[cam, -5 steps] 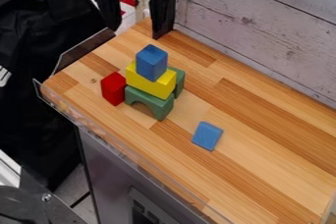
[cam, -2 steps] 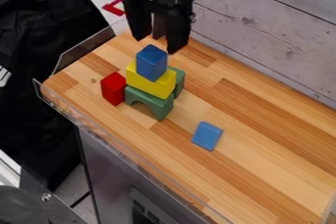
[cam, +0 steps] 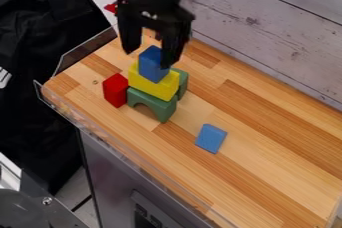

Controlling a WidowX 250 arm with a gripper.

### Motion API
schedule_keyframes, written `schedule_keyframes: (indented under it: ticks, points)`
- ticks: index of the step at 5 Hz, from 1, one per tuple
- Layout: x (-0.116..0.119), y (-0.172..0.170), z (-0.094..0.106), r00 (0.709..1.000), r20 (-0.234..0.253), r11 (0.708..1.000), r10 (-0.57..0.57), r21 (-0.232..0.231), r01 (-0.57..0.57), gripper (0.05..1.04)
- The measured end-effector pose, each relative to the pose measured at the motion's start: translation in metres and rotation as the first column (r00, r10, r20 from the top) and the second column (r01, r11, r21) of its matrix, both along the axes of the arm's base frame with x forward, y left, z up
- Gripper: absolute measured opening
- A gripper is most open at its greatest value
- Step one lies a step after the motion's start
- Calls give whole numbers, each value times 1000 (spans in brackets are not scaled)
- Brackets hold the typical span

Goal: Move the blue block to the right of the table

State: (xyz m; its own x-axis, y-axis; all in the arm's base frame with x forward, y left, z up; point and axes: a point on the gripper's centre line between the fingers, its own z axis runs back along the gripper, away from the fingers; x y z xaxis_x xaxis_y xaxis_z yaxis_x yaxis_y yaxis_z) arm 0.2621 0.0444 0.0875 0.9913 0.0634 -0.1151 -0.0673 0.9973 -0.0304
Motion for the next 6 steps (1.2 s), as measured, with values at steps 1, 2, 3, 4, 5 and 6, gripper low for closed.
schedule_keyframes:
  ticks: [1,2,3,4,5,6]
  points:
    - [0,2,-15,998,-55,998,34,56,-31,997]
    - [2,-1,-16,998,-51,998,26,60,-23,964]
    - [1,-4,-21,999,-40,998,33,48,-31,688]
    - [0,-4,-18,999,-31,998,40,48,-38,591]
    - [-2,-5,-5,997,-41,993,65,102,-60,591]
    - [4,-5,7,997,-35,983,71,170,-64,591]
